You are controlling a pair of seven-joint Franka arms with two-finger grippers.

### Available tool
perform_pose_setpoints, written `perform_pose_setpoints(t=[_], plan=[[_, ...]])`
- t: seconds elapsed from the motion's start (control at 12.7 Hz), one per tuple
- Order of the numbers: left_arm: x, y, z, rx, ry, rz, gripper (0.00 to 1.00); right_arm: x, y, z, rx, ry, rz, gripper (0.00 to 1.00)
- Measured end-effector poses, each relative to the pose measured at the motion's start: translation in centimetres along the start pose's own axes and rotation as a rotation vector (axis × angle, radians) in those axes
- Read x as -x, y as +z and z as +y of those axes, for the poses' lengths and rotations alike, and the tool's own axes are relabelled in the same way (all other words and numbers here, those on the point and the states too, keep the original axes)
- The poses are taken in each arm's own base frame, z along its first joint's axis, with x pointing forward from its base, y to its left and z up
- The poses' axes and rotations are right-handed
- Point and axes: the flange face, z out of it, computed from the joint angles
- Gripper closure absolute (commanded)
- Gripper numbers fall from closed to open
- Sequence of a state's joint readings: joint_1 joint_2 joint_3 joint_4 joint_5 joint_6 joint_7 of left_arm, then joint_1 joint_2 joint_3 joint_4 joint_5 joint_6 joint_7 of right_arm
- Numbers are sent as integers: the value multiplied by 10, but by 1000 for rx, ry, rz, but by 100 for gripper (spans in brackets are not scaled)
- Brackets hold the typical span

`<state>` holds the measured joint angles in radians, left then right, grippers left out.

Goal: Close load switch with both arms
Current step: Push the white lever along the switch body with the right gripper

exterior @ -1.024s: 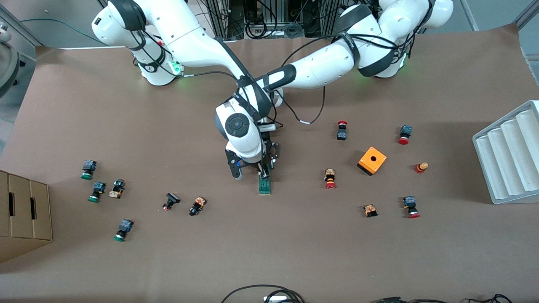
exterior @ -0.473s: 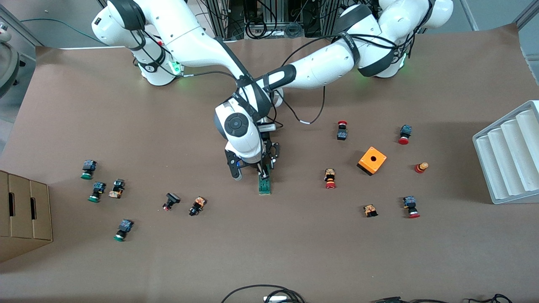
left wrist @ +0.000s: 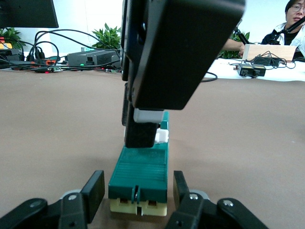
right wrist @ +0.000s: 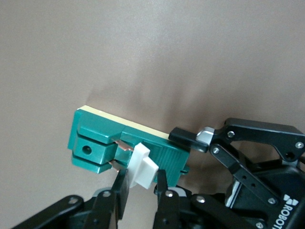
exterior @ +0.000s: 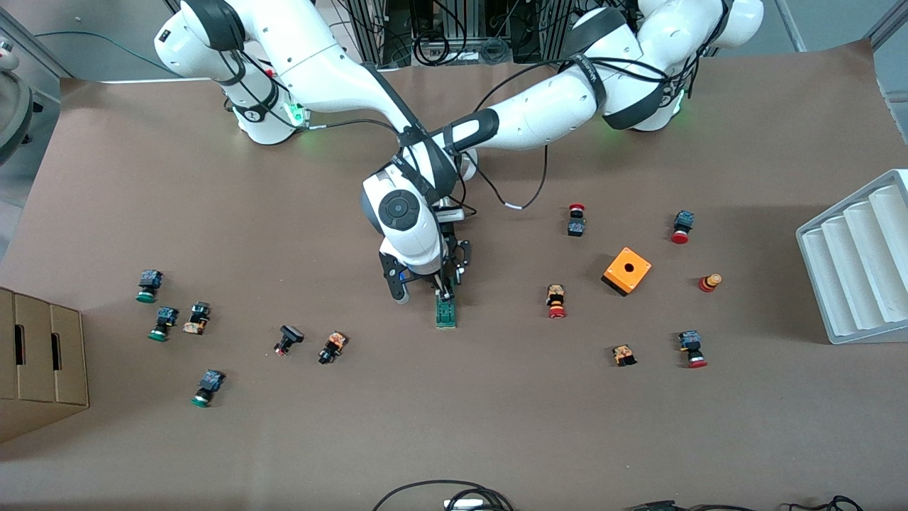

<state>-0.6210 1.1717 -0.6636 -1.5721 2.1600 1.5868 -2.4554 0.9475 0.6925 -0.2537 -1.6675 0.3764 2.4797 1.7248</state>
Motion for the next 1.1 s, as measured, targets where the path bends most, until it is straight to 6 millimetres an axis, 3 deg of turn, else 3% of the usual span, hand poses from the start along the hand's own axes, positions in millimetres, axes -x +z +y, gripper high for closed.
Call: perform_pose_setpoints(t=[1.1], plan=[[3, -4, 0, 8, 4, -10, 45, -3, -6, -3, 6, 20, -14, 78]])
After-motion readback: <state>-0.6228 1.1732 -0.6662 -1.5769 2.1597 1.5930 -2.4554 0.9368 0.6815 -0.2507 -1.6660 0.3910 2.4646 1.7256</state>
